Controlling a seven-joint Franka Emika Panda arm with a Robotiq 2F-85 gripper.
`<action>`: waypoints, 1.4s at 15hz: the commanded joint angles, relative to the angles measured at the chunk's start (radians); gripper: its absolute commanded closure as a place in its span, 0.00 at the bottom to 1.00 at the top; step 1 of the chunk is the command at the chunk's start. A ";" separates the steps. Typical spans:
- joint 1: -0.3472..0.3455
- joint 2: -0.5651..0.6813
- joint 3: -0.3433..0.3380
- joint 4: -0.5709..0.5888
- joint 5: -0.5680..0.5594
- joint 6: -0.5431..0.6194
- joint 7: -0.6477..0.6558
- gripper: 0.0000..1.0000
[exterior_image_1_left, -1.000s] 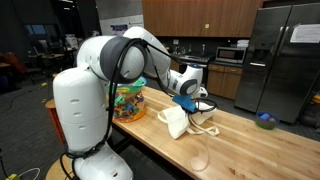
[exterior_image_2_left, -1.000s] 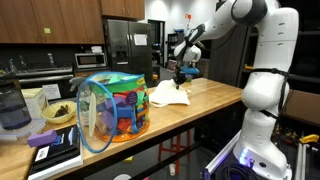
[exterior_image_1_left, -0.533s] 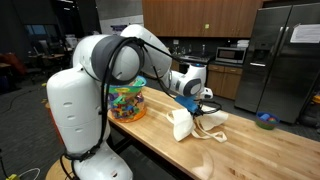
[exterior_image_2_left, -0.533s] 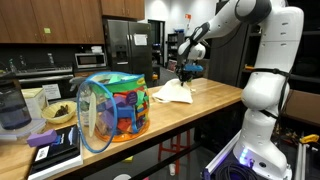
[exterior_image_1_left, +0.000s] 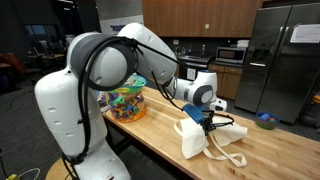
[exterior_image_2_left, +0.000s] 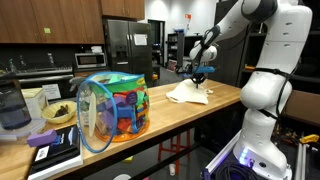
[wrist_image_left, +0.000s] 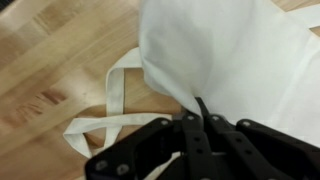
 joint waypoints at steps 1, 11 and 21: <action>-0.053 -0.004 -0.040 0.027 -0.058 -0.029 0.078 0.99; -0.097 0.187 -0.124 0.314 -0.026 -0.058 0.083 0.99; -0.014 0.180 -0.091 0.366 -0.037 -0.024 0.061 0.99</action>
